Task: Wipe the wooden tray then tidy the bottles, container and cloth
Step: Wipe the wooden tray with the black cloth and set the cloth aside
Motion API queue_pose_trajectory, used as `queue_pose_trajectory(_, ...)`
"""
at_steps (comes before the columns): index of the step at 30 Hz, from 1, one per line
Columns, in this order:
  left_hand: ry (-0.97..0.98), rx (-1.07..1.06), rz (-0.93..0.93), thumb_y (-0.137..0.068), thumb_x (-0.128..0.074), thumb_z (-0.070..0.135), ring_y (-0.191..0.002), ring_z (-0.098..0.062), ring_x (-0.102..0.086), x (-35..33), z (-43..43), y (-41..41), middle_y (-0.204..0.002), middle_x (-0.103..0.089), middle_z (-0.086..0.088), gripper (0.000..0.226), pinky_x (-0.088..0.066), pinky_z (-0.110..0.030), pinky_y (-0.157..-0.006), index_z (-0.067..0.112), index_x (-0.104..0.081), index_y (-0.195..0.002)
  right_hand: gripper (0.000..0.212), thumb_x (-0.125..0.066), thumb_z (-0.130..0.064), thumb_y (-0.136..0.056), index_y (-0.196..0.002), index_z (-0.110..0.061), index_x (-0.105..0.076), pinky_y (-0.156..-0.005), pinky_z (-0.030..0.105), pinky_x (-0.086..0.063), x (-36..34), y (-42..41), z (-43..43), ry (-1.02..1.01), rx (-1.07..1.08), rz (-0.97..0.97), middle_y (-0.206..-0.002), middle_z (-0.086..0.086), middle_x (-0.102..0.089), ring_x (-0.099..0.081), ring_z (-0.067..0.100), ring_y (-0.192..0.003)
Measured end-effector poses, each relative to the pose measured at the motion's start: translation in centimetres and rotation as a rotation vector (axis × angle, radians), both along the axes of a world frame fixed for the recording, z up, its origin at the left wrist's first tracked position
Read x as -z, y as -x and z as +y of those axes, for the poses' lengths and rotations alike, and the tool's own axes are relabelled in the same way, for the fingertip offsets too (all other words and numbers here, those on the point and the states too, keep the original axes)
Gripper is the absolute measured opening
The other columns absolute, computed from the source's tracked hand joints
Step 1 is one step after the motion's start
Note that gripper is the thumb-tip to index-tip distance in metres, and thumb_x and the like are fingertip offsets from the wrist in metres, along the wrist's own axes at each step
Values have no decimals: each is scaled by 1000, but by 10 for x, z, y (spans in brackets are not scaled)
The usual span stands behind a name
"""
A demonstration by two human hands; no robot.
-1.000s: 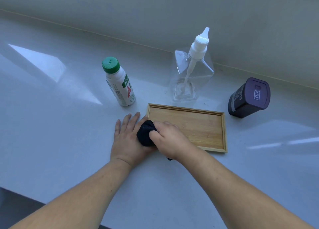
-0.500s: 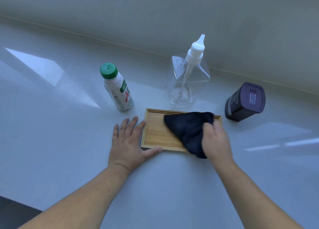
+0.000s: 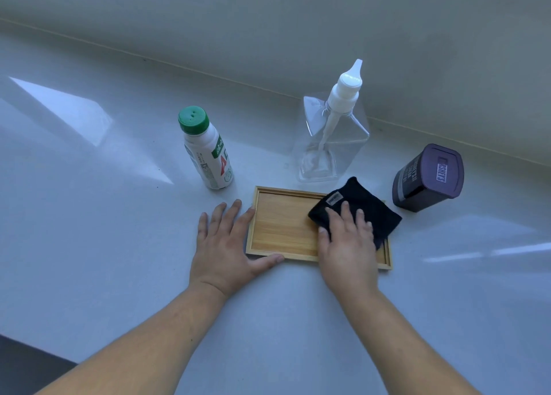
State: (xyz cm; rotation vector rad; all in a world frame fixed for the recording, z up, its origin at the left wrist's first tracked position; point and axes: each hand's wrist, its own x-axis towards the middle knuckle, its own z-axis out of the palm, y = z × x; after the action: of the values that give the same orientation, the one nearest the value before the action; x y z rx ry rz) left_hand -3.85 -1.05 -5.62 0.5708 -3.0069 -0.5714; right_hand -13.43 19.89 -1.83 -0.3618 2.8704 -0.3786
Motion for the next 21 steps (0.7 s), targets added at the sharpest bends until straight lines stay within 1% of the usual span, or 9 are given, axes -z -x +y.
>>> queue_pose_trajectory(2,-6,-6,9,-66,-38,105,-157,-21,-13,1,0,0,-167,-31,4,117,-2,-53,-128,30,-39,-156,51,-44,-35,-107,-155,-20,-45,-128,52,-12,3,-3,-23,18,-51,14,-168,12,-31,-22,39,-155)
queue_pose_trajectory(4,-13,-6,14,-71,-40,100,-157,-22,-17,2,0,0,-166,-33,4,111,-2,-52,-128,29,-41,-155,51,-47,-35,-104,-154,-21,-48,-127,53,-14,3,-7,-48,57,-144,19,-167,12,-35,-25,39,-154)
queue_pose_trajectory(7,-19,-5,16,-82,-43,75,-157,-20,-14,4,-1,0,-168,-31,5,88,-3,-52,-128,29,-38,-157,52,-48,-35,-102,-152,-21,-50,-128,50,-13,3,-21,-80,116,-326,-16,-166,7,-37,-24,34,-156)
queue_pose_trajectory(9,-27,-14,23,-83,-42,65,-158,-17,-11,6,-1,0,-168,-30,7,83,-3,-50,-128,28,-36,-158,52,-44,-34,-104,-154,-20,-47,-129,47,-9,3,-25,-84,153,-381,-60,-167,4,-35,-19,29,-158)
queue_pose_trajectory(11,-28,-23,37,-81,-45,69,-157,-17,-13,7,-2,-1,-167,-32,8,86,-4,-51,-128,28,-39,-156,50,-43,-33,-105,-154,-21,-47,-129,45,-9,2,-19,-73,148,-440,-57,-167,2,-36,-20,27,-158)
queue_pose_trajectory(13,-22,-22,36,-78,-48,84,-157,-17,-15,8,-2,0,-166,-33,8,95,-2,-49,-128,28,-41,-154,47,-44,-32,-106,-151,-23,-50,-129,45,-13,-1,-11,-53,112,-478,-45,-164,0,-41,-25,25,-156)
queue_pose_trajectory(16,-20,-31,32,-66,-45,103,-157,-17,-16,5,-1,0,-165,-35,7,115,0,-46,-128,27,-42,-153,45,-44,-32,-106,-149,-21,-53,-127,41,-17,-7,1,-16,89,-350,-51,-159,-2,-49,-32,21,-153)
queue_pose_trajectory(19,-25,-35,24,-64,-45,104,-157,-16,-13,1,1,1,-165,-34,7,118,-2,-49,-128,28,-41,-153,45,-47,-30,-106,-147,-14,-54,-125,40,-23,-13,6,27,73,-177,-30,-152,3,-57,-39,22,-149)
queue_pose_trajectory(21,-26,-34,16,-64,-43,105,-157,-16,-13,-2,1,1,-165,-34,7,120,-2,-49,-128,27,-41,-154,43,-49,-29,-105,-145,-12,-57,-123,41,-27,-19,2,49,82,-127,-30,-147,4,-61,-44,25,-146)
